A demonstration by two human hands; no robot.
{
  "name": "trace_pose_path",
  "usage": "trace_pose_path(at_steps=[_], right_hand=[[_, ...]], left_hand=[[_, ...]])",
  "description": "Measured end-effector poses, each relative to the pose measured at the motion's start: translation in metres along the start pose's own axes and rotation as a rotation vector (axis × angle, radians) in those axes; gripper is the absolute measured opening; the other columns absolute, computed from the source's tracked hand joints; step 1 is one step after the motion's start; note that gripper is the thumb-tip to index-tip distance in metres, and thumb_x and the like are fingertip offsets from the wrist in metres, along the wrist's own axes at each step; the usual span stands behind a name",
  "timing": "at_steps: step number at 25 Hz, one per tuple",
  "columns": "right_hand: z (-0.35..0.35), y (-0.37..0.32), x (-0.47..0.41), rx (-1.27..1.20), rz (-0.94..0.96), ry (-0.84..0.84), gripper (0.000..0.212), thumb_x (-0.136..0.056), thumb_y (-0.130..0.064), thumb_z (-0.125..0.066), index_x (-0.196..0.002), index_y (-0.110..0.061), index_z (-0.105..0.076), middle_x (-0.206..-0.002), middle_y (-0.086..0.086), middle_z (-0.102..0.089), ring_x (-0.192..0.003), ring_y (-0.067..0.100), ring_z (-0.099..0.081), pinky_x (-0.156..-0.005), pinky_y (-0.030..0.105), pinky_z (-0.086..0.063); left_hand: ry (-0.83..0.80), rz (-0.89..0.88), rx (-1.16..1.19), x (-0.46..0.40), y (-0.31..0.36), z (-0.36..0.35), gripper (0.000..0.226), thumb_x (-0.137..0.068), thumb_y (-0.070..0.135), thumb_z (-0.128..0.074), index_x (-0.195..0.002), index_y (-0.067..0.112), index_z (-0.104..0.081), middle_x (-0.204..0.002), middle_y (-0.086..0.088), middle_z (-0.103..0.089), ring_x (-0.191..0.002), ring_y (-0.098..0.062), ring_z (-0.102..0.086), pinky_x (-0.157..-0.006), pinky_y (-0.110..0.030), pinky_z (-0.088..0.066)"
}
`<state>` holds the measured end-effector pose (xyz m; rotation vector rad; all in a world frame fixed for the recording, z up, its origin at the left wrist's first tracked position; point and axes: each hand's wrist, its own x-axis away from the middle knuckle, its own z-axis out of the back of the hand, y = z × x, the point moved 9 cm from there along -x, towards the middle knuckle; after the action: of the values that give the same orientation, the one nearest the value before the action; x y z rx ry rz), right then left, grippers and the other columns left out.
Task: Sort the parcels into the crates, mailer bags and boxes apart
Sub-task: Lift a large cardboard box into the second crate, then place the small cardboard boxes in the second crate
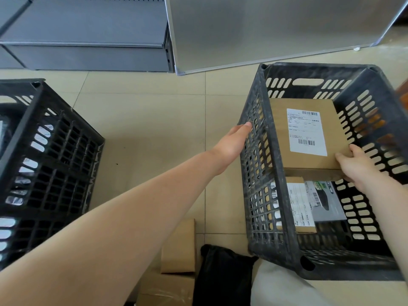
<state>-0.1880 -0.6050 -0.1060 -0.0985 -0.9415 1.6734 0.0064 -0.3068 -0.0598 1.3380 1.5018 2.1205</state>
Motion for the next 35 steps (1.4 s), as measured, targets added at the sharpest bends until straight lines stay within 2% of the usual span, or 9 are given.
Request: trace_pose_path(at_steps=[6,9,12,19,23,26,28,31,35], right_hand=[[0.006,0.0,0.01,0.198,-0.022,0.048,0.066,-0.101,-0.045,-0.043,-0.16,-0.028,-0.018,-0.157,0.018,-0.034,-0.138,0.044,-0.038,-0.113,0.056,-0.035],[0.006,-0.012,0.025,0.182,0.002,0.075,0.063,-0.103,-0.05,-0.036,-0.159,-0.025,-0.022,-0.157,0.016,-0.037,-0.14,0.044,-0.037,-0.113,0.056,-0.034],[0.003,-0.029,0.04,0.097,-0.015,0.081,0.069,-0.101,-0.061,-0.029,-0.16,-0.029,-0.017,-0.163,0.01,-0.03,-0.146,0.04,-0.03,-0.117,0.057,-0.028],[-0.007,-0.127,0.092,-0.038,0.161,0.007,0.057,-0.105,-0.054,-0.025,-0.156,-0.029,-0.029,-0.158,0.007,-0.037,-0.143,0.031,-0.035,-0.111,0.049,-0.03],[-0.032,-0.189,0.123,-0.056,0.315,-0.1,0.058,-0.103,-0.055,-0.027,-0.156,-0.031,-0.027,-0.161,-0.002,-0.033,-0.146,0.024,-0.031,-0.112,0.049,-0.029],[-0.061,-0.229,0.149,-0.02,0.424,-0.165,0.058,-0.105,-0.052,-0.03,-0.158,-0.027,-0.027,-0.161,-0.002,-0.033,-0.147,0.023,-0.031,-0.113,0.044,-0.029],[-0.085,-0.25,0.167,0.049,0.51,-0.209,0.058,-0.107,-0.05,-0.031,-0.158,-0.024,-0.026,-0.16,0.0,-0.034,-0.147,0.022,-0.032,-0.113,0.039,-0.028],[-0.128,-0.271,0.187,0.199,0.583,-0.283,0.06,-0.105,-0.053,-0.034,-0.158,-0.024,-0.026,-0.161,0.003,-0.035,-0.147,0.026,-0.034,-0.114,0.04,-0.029],[-0.192,-0.273,0.211,0.347,0.611,-0.376,0.062,-0.105,-0.05,-0.039,-0.157,-0.02,-0.027,-0.161,0.007,-0.035,-0.147,0.03,-0.034,-0.115,0.038,-0.029]], left_hand=[[0.006,0.012,-0.026,-0.002,-0.007,0.002,0.06,-0.099,0.059,-0.027,-0.151,0.028,-0.029,-0.154,0.0,-0.037,-0.141,-0.022,-0.035,-0.118,-0.048,-0.026],[0.022,0.01,-0.038,-0.003,-0.008,0.01,0.061,-0.099,0.059,-0.027,-0.151,0.028,-0.029,-0.154,0.001,-0.038,-0.141,-0.022,-0.034,-0.118,-0.048,-0.026],[0.037,0.011,-0.044,-0.001,-0.007,0.019,0.061,-0.099,0.059,-0.027,-0.152,0.028,-0.028,-0.155,0.001,-0.036,-0.142,-0.022,-0.034,-0.118,-0.047,-0.025],[0.065,0.016,-0.116,0.013,0.002,0.054,0.062,-0.098,0.06,-0.029,-0.153,0.029,-0.028,-0.158,0.003,-0.032,-0.145,-0.021,-0.03,-0.119,-0.047,-0.022],[0.059,0.001,-0.228,0.029,0.007,0.08,0.058,-0.1,0.057,-0.029,-0.151,0.032,-0.031,-0.157,0.005,-0.031,-0.144,-0.02,-0.031,-0.119,-0.043,-0.02],[0.084,0.012,-0.284,0.044,0.001,0.109,0.056,-0.1,0.057,-0.03,-0.151,0.034,-0.031,-0.158,0.009,-0.03,-0.143,-0.018,-0.032,-0.113,-0.039,-0.02],[0.104,0.025,-0.314,0.05,-0.006,0.127,0.056,-0.099,0.058,-0.031,-0.15,0.035,-0.032,-0.157,0.008,-0.031,-0.142,-0.019,-0.032,-0.112,-0.04,-0.021],[0.122,0.057,-0.373,0.058,-0.028,0.155,0.056,-0.097,0.06,-0.033,-0.148,0.037,-0.034,-0.155,0.008,-0.033,-0.141,-0.021,-0.033,-0.114,-0.043,-0.024],[0.126,0.093,-0.398,0.067,-0.068,0.184,0.058,-0.098,0.056,-0.038,-0.151,0.033,-0.033,-0.155,0.006,-0.034,-0.141,-0.019,-0.034,-0.116,-0.039,-0.026]])
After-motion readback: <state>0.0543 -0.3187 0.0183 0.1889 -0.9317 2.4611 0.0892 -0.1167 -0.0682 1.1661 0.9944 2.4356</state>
